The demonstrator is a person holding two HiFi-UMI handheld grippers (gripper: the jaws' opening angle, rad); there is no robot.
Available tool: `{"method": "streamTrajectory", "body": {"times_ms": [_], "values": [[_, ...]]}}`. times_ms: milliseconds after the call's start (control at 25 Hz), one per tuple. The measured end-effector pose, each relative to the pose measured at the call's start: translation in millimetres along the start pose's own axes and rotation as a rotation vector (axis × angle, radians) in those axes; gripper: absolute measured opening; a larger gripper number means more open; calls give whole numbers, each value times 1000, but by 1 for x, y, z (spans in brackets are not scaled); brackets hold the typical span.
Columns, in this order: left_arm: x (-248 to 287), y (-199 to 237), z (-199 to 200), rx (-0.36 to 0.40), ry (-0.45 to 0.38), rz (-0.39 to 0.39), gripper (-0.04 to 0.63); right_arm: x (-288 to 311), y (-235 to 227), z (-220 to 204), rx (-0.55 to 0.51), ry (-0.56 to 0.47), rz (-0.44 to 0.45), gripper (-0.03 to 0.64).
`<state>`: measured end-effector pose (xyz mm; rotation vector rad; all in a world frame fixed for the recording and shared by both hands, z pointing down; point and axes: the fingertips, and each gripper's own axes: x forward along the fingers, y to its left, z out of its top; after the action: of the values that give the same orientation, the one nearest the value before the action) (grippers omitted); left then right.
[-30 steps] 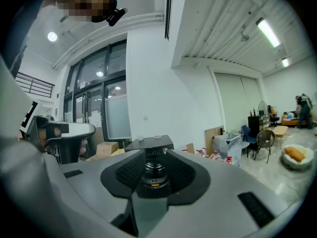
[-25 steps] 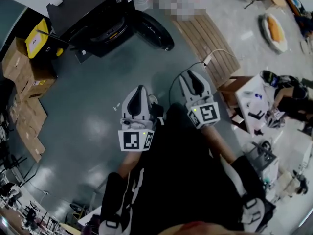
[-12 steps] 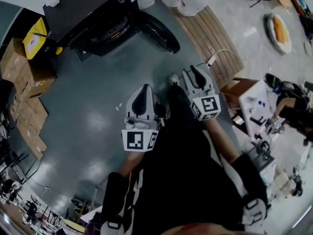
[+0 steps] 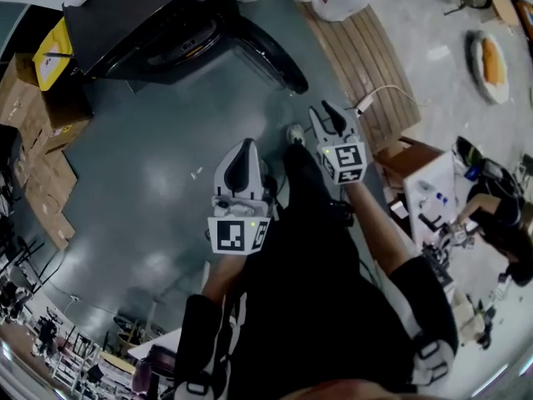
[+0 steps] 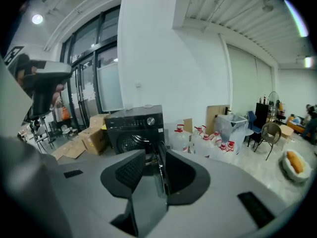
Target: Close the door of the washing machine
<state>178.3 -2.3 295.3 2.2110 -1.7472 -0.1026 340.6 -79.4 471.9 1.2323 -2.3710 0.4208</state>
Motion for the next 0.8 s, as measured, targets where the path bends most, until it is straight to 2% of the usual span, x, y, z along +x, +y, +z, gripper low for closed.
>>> {"method": "streamTrajectory", "body": {"times_ms": [200,440,800], "values": [[41,6,-18,-18,13,36,5,55,-30,-29,-12,76,40,120],[79,16,-45,-14,47,76,5,112,-53,-85,-21,212,80,120],[106,28,-75,-45,73,112,5,177,-80,-162,-85,372,95,120]]}}
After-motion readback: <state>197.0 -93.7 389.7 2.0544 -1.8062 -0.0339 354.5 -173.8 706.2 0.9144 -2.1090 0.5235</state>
